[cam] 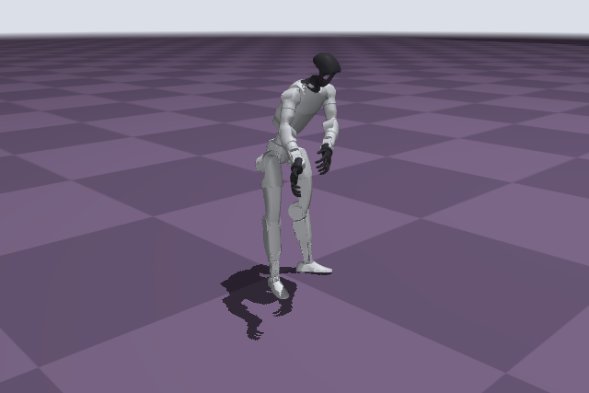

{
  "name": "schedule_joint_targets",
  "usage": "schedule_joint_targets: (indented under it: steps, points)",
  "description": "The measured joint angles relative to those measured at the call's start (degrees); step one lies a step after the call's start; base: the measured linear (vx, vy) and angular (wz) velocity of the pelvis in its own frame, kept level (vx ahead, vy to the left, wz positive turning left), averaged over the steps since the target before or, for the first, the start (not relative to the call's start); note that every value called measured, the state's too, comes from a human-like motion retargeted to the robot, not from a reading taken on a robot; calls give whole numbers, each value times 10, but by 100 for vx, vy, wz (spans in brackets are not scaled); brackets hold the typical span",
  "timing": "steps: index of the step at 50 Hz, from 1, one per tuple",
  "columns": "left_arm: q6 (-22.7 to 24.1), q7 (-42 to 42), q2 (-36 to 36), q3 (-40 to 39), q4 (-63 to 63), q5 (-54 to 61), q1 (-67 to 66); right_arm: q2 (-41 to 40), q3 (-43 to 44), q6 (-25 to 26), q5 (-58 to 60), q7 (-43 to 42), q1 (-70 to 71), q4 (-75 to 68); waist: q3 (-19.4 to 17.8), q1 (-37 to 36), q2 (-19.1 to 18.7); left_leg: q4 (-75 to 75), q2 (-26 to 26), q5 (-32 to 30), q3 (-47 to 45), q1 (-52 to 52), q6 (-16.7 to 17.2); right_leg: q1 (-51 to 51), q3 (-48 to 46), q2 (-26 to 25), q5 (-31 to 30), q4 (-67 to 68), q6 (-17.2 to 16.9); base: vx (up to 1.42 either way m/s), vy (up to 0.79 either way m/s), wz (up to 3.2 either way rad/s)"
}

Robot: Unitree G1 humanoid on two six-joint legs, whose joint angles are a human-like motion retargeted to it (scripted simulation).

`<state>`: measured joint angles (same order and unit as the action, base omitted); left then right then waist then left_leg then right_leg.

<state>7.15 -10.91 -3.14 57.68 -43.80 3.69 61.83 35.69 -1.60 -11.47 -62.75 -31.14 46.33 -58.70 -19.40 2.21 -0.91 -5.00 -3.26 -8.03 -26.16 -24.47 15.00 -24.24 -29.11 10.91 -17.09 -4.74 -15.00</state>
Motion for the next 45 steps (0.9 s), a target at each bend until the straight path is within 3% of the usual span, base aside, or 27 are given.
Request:
schedule_joint_targets:
  steps: [4, 10, 14, 17, 21, 24, 28, 34, 37, 39, 42, 45]
  points:
    - [18, 22, 147, -38, 134, 24, -105, -94, -63, -13, 31, -14, -50, 97, -4, -20, -15, 0, 2, 6, -9, 16, 0, 11, 11, 3, 4, -1, 0, 9, -1, -19]
    - [47, 22, 379, -143, 389, 131, -375, -255, -204, -12, 75, -42, -195, 331, 3, -51, -34, 0, 11, 17, -14, 32, 0, 21, 22, 16, 13, 4, 0, 14, 1, -2]
    - [69, 7, 439, -208, 521, 184, -493, -278, -248, -46, 62, -55, -242, 475, 9, -72, -40, 0, 15, 21, -9, 32, 0, 22, 19, 23, 17, 9, 0, 11, 1, 17]
    - [76, -30, 419, -226, 586, 189, -487, -233, -244, -96, 24, -69, -225, 569, 13, -83, -36, 0, 15, 21, -3, 27, 0, 20, 14, 25, 17, 11, 0, 5, 1, 20]
    - [67, -84, 299, -215, 592, 183, -364, -106, -207, -127, -2, -69, -126, 599, 12, -84, -22, 0, 11, 18, 6, 20, 0, 17, 4, 22, 12, 12, 0, -1, 0, 8]
    - [56, -99, 175, -200, 531, 206, -236, 4, -185, -85, 41, -53, -11, 512, 13, -78, -10, 0, 8, 11, 13, 8, 0, 11, -4, 18, 5, 9, 0, -9, 2, 12]
    - [50, -109, 21, -195, 355, 283, -42, 121, -205, 7, 110, -9, 181, 260, 11, -76, 2, 0, 8, -1, 19, -11, 0, -2, -16, 14, -7, 4, 0, -14, 4, 9]
    - [28, -121, -106, -221, 8, 321, 190, 169, -279, 97, 138, 92, 368, -93, 11, -100, 10, 0, 12, -13, 20, -33, 0, -21, -23, 12, -17, -2, 0, -8, 3, 1]
    - [16, -76, -105, -223, -31, 295, 168, 147, -290, 104, 102, 115, 347, -132, 9, -112, 3, 0, 14, -8, 18, -26, 0, -16, -19, 15, -15, -1, 0, 10, 4, -10]
    - [15, -40, -63, -204, 38, 282, 68, 107, -268, 94, 72, 101, 269, -80, 10, -113, 1, 0, 15, 0, 16, -14, 0, -7, -13, 19, -10, 1, 0, 20, 5, -11]
    - [17, -5, 53, -174, 213, 266, -146, 7, -205, 69, 62, 49, 89, 81, 20, -112, 8, 0, 17, 12, 13, 3, 0, 5, -5, 26, -2, 6, 0, 27, 3, -11]
    - [37, 16, 189, -172, 369, 272, -344, -93, -228, 43, 59, 34, -92, 274, 29, -112, 12, 0, 20, 22, 10, 13, 0, 12, -3, 31, 5, 11, 0, 23, 2, -2]
